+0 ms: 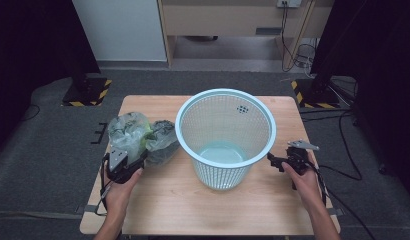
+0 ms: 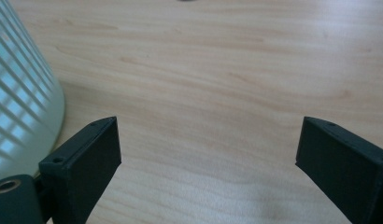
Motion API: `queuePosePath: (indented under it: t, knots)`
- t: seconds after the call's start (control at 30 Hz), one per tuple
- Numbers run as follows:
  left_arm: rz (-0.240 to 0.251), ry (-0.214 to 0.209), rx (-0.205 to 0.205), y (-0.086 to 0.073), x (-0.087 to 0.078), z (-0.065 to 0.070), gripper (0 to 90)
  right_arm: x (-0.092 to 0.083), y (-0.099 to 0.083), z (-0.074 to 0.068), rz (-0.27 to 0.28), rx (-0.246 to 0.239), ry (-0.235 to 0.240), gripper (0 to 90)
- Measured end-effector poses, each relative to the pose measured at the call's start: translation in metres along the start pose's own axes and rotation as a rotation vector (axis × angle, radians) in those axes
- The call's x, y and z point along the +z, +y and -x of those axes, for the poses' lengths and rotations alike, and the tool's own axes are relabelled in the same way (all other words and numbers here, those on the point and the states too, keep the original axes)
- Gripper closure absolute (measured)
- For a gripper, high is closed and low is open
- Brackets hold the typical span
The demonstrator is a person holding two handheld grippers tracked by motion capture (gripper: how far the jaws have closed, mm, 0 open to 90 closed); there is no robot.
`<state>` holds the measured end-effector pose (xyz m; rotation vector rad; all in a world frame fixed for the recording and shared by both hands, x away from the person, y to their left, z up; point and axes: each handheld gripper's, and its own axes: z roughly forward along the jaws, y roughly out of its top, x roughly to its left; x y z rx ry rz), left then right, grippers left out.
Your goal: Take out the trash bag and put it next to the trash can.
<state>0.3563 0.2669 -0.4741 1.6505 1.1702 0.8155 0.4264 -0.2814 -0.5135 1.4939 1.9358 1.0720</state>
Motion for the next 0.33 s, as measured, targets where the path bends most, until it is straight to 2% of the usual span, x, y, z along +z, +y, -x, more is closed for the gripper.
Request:
queuePosePath:
  t: [0.17,0.33]
  knots:
    - [0.000,0.001,-0.013,-0.001,0.002,0.002,38.8,0.008,-0.010,-0.002,-0.044,-0.029,-0.020,6.3]
    - [0.021,-0.001,-0.030,0.001,0.000,0.002,37.9,0.017,-0.018,-0.004,-0.109,-0.054,-0.043,5.8]
